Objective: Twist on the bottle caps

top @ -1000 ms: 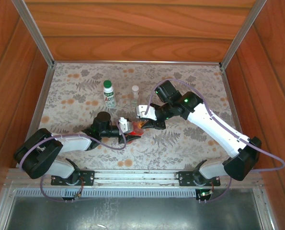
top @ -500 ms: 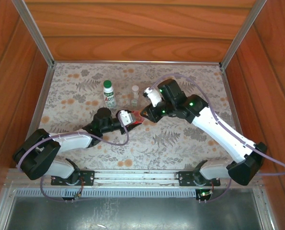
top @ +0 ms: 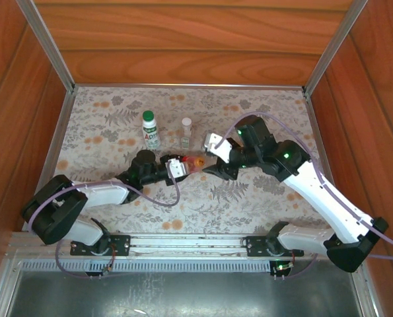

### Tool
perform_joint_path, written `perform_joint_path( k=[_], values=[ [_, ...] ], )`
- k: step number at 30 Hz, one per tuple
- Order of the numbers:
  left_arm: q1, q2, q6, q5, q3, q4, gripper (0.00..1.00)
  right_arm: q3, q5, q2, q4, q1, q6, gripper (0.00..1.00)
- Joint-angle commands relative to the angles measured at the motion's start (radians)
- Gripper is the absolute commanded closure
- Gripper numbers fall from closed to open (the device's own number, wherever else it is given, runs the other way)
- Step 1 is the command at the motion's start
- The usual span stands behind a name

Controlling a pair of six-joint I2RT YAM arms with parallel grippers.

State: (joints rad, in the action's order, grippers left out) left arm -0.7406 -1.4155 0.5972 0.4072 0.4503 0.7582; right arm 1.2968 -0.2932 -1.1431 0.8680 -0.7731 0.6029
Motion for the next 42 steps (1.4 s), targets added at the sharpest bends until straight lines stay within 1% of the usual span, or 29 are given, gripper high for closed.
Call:
perform_joint_path(
  k=[1, 4, 8, 10, 13, 15, 18, 24, 27, 34, 36, 37, 38, 41, 42],
  values=[
    [-0.001, 0.04, 0.116, -0.012, -0.02, -0.014, 0.51, -0.017, 0.065, -0.016, 0.068, -0.012, 0.387, 0.44],
    [-0.001, 0.051, 0.121, -0.011, -0.025, -0.02, 0.51, -0.014, 0.135, -0.038, 0.055, -0.039, 0.488, 0.44],
    [-0.001, 0.07, 0.118, 0.008, -0.032, -0.032, 0.51, 0.008, 0.157, -0.08, 0.036, -0.058, 0.542, 0.44],
    [-0.001, 0.077, 0.105, 0.019, -0.033, -0.034, 0.51, 0.023, 0.155, -0.107, 0.04, -0.066, 0.544, 0.44],
    [-0.002, 0.084, 0.042, 0.007, -0.02, -0.036, 0.51, 0.024, 0.137, -0.138, 0.028, -0.082, 0.539, 0.45],
    [-0.001, 0.091, 0.023, 0.011, -0.016, -0.037, 0.52, 0.023, 0.132, -0.154, 0.018, -0.09, 0.534, 0.45],
    [-0.002, 0.093, 0.029, 0.018, -0.019, -0.038, 0.56, 0.023, 0.143, -0.163, -0.003, -0.094, 0.532, 0.45],
    [-0.011, 0.086, 0.062, 0.001, -0.028, -0.039, 0.55, 0.04, 0.139, -0.17, -0.001, -0.102, 0.523, 0.46],
    [-0.015, 0.091, 0.082, -0.003, -0.032, -0.04, 0.54, 0.038, 0.143, -0.169, -0.008, -0.102, 0.507, 0.55],
    [-0.015, 0.093, 0.079, -0.001, -0.028, -0.042, 0.53, 0.022, 0.136, -0.176, -0.032, -0.103, 0.459, 0.74],
    [-0.015, 0.098, 0.085, -0.008, -0.027, -0.042, 0.53, 0.019, 0.146, -0.172, -0.04, -0.101, 0.413, 0.78],
    [-0.015, 0.099, 0.085, -0.015, -0.025, -0.042, 0.53, 0.016, 0.153, -0.172, -0.045, -0.1, 0.374, 0.78],
    [-0.015, 0.099, 0.088, -0.024, -0.023, -0.042, 0.53, 0.019, 0.162, -0.169, -0.053, -0.096, 0.298, 0.78],
    [-0.016, 0.11, 0.094, -0.051, -0.019, -0.042, 0.53, 0.013, 0.155, -0.157, -0.097, -0.076, -0.01, 0.78],
    [-0.016, 0.114, 0.095, -0.057, -0.018, -0.042, 0.53, -0.003, 0.161, -0.147, -0.141, -0.075, -0.161, 0.78]
  ],
)
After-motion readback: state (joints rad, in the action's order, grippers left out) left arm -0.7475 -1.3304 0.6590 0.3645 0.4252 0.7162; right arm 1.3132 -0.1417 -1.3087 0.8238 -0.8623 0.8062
